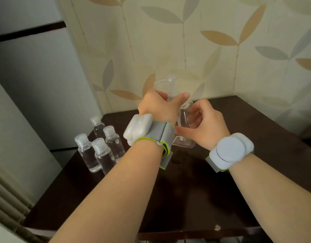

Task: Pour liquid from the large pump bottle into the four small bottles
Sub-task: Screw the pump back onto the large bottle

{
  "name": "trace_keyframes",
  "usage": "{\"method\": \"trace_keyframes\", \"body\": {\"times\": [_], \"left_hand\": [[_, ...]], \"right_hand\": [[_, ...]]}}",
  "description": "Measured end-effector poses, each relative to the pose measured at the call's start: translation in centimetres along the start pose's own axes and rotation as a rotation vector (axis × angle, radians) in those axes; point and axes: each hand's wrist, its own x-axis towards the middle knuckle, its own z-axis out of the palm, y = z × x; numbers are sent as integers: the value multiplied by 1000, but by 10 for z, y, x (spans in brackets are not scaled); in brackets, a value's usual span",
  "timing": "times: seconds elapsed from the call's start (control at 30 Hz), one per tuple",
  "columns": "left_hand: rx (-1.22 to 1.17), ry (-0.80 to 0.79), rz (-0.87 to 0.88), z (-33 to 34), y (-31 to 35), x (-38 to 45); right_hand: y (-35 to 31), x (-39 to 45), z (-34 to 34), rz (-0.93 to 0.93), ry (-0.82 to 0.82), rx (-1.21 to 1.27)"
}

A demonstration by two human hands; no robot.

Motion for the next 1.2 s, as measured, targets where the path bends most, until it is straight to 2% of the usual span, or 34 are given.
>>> {"method": "trace_keyframes", "body": {"times": [0.17,0.33,0.43,0.5,0.63,0.87,1.07,1.2], "left_hand": [[-158,-143,25,-4,-10,11],[-157,-326,142,-18,-15,16],[-171,-384,113,-22,-13,13],[-165,-315,17,-17,-11,10],[46,-24,-80,4,-3,-5],[241,21,48,6,-2,11],[90,64,-10,5,-4,9],[6,31,-15,3,-5,15]], "right_hand": [[-2,-1,-2,-22,-45,53],[-3,-1,-1,12,-126,74],[-3,-2,0,16,-95,67],[-3,-2,0,3,-74,-2],[-6,-2,2,-28,6,-162],[-10,-5,9,-114,156,-303],[-15,-7,13,-216,290,-360],[-15,-9,12,-144,214,-250]]}}
